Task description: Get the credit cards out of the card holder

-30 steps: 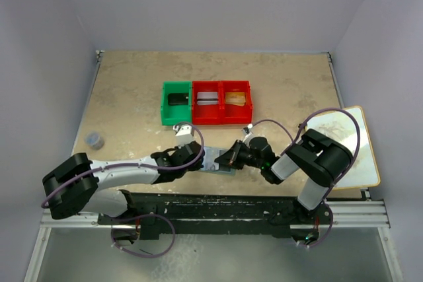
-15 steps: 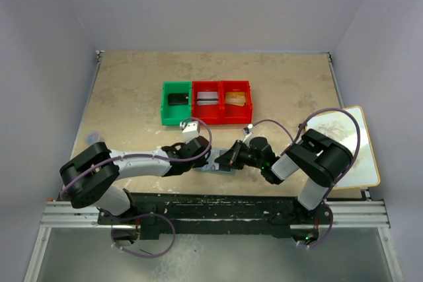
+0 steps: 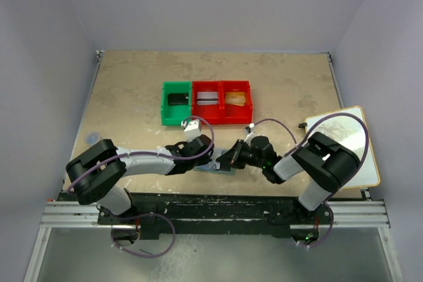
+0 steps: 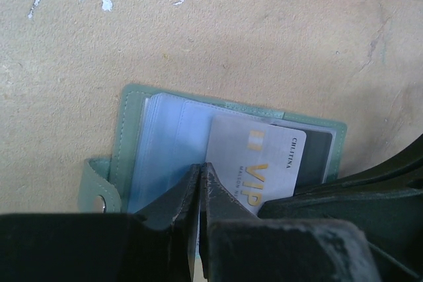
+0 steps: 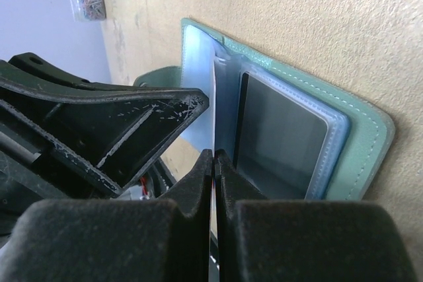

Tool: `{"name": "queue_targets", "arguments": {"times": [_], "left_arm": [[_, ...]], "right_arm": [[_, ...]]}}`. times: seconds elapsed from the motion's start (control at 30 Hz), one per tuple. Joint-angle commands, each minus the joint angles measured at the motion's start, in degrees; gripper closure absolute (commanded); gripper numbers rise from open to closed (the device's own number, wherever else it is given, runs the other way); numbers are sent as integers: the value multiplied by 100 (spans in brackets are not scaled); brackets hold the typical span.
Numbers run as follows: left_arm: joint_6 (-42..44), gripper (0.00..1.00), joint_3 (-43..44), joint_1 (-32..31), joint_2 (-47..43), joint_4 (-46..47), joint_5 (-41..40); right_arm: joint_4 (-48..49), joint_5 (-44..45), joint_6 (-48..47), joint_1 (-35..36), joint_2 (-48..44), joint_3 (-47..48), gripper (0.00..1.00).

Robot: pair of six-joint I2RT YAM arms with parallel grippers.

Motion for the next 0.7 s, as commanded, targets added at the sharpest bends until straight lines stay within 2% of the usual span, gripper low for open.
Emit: {"name": "queue_targets", "arguments": {"times": [0.0, 0.3, 0.67], "left_arm": [[-84, 100, -85, 10, 255, -575, -94], [-60, 100, -82, 12, 331, -629, -161], [-24, 100, -108, 11, 273, -645, -173]], "right_arm": [[-483, 106, -226, 29, -315, 151, 98], [-1455, 289, -511, 29, -843, 429, 96], [-1307, 386, -396, -50, -935, 55, 94]]}}
